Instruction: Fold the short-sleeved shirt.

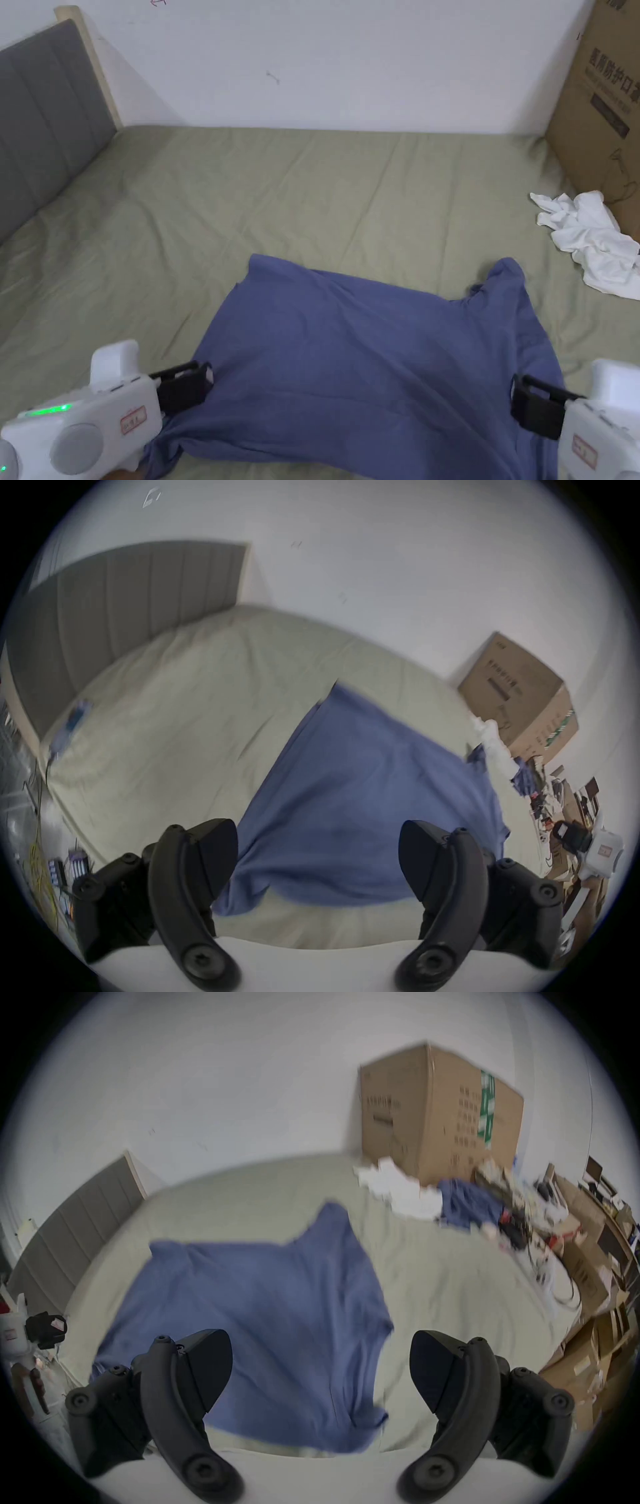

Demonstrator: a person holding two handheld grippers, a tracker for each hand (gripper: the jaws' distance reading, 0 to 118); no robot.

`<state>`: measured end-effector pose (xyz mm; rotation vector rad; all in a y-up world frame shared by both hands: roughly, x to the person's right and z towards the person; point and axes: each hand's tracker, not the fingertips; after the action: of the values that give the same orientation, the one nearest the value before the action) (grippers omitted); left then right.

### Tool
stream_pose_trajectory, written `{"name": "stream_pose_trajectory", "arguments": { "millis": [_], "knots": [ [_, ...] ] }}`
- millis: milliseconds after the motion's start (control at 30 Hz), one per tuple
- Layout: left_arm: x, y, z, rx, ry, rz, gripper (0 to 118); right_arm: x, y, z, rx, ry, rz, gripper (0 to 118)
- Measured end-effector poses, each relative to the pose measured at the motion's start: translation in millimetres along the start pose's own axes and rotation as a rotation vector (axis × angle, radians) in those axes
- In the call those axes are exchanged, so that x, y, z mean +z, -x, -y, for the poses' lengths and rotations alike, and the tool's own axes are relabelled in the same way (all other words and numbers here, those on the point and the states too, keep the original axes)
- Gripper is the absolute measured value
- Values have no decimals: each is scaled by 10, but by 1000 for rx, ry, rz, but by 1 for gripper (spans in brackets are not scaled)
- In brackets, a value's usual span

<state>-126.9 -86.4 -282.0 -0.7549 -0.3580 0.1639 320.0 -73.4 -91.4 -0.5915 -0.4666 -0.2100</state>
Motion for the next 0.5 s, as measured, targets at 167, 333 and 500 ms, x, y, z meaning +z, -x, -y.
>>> {"name": "stream_pose_trajectory", "arguments": {
  "millis": [167, 333, 500],
  "knots": [
    [195, -402, -403, -97, -171, 33, 104, 262, 151, -390, 43, -199, 24, 108],
    [248, -742, -548, -189, -365, 15, 103, 370, 249, -546, 60, -296, 45, 85],
    [181, -954, -520, -251, -404, 40, 5, 393, 315, -532, 76, -346, 90, 5]
  ]
}}
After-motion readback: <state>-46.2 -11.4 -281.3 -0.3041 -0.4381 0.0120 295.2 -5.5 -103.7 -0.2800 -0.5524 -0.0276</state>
